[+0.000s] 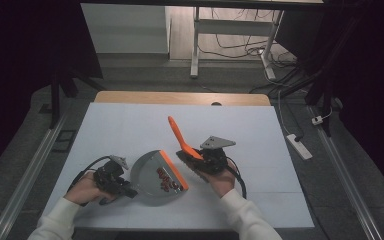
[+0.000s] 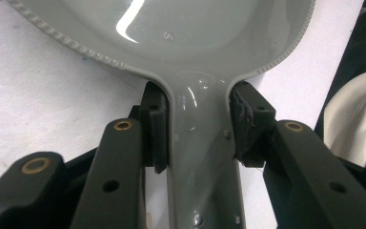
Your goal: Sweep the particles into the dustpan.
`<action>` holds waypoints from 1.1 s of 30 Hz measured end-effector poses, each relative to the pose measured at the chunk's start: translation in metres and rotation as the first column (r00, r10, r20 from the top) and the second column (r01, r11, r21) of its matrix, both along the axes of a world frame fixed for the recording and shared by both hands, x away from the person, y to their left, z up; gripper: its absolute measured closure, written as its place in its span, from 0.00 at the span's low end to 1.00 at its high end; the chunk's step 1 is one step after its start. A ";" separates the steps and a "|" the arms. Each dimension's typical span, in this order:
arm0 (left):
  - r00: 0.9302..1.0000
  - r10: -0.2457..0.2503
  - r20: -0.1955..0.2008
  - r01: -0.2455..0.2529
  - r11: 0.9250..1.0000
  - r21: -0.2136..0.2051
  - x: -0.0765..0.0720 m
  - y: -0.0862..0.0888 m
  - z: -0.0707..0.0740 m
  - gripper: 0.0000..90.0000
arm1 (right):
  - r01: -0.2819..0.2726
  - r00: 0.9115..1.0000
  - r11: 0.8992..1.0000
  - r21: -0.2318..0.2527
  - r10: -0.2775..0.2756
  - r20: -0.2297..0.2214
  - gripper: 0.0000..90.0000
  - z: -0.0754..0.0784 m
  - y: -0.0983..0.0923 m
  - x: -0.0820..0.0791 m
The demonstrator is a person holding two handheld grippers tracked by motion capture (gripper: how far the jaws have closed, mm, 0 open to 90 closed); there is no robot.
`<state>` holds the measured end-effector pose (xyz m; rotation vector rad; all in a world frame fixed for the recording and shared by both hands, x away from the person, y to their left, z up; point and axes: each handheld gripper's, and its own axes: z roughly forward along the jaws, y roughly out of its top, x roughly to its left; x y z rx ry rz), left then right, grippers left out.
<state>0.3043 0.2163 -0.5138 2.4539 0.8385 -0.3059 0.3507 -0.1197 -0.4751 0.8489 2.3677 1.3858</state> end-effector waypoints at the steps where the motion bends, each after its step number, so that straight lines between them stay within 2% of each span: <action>1: 1.000 0.000 0.000 0.000 1.000 -0.001 0.000 0.000 0.000 0.69 | 0.007 1.000 1.000 -0.001 -0.007 -0.001 0.78 0.000 -0.002 0.002; 10: 1.000 -0.001 0.020 0.001 1.000 -0.003 -0.001 0.000 0.000 0.69 | 0.037 0.999 0.999 -0.004 -0.037 -0.004 0.78 0.001 -0.013 0.006; 26: 0.997 -0.003 0.072 0.005 1.000 -0.018 -0.004 0.003 0.003 0.69 | 0.042 0.999 0.999 -0.005 -0.042 0.006 0.78 0.007 -0.027 0.007; 31: 0.995 0.024 0.100 -0.022 0.999 -0.026 -0.005 0.007 0.005 0.69 | 0.042 0.999 0.999 -0.007 -0.042 0.004 0.78 0.007 -0.032 0.007; 33: 0.993 0.040 0.110 -0.036 0.998 -0.045 -0.006 0.008 0.005 0.69 | 0.041 0.999 0.999 -0.008 -0.041 0.002 0.78 0.007 -0.034 0.007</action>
